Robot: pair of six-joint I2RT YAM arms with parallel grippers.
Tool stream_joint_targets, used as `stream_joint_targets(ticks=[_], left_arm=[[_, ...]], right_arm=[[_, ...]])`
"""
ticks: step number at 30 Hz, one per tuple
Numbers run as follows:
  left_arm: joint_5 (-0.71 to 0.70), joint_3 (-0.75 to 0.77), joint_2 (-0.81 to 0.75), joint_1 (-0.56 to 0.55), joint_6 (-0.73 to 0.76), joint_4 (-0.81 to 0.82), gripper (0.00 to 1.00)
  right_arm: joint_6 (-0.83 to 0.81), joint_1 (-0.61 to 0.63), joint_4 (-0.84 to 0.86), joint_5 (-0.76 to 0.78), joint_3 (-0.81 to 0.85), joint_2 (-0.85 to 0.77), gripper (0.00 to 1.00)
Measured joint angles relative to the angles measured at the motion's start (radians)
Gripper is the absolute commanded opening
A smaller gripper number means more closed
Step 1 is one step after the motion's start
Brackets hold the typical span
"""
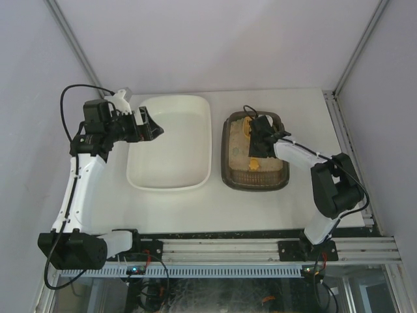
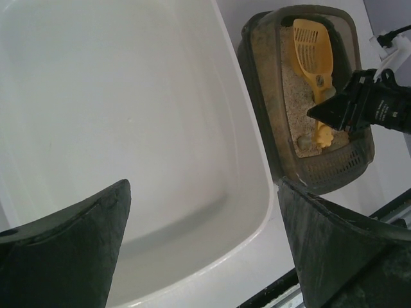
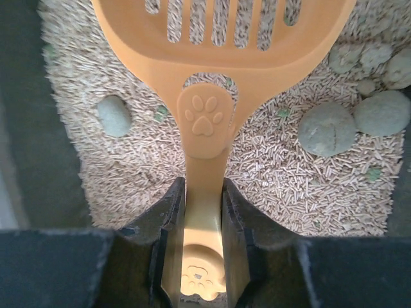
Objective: Clean the litter box
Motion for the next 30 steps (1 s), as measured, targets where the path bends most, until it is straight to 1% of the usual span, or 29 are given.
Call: stream_joint_targets(ticks=[2, 5, 7, 11, 15, 20, 24, 30], left_arm=[[0.014, 0.014, 0.027, -0.008, 0.002, -0.008, 1.0], [0.048, 0.063, 0.111, -0.032, 0.009, -0.03, 1.0], [0.108, 0.124, 0.196, -0.051, 0.013, -0.047, 1.0], [0.216, 0.253, 0.385, -0.105, 0.007, -0.042, 0.94], [0.267, 0.416, 0.576, -0.206, -0.027, -0.032, 0.91], [0.305, 0.571, 0.751, -0.34, -0.081, -0.028, 0.85], [0.321, 0.62, 0.83, -0.422, -0.096, -0.034, 0.83], [0.325, 0.614, 0.851, -0.492, -0.095, -0.051, 0.82]], right_arm=[[-0.003, 0.0, -0.029, -0.002, 0.023, -0.027, 0.0], [-0.006, 0.0, -0.085, -0.015, 0.068, -0.062, 0.0], [-0.006, 0.002, -0.138, -0.035, 0.121, -0.07, 0.0], [-0.005, 0.023, -0.207, -0.044, 0.151, -0.089, 0.0], [0.002, 0.09, -0.288, -0.034, 0.122, -0.167, 0.0], [0.026, 0.179, -0.37, -0.028, 0.106, -0.299, 0.0], [0.048, 0.238, -0.381, -0.018, 0.052, -0.4, 0.0], [0.072, 0.266, -0.382, -0.014, -0.065, -0.499, 0.0]])
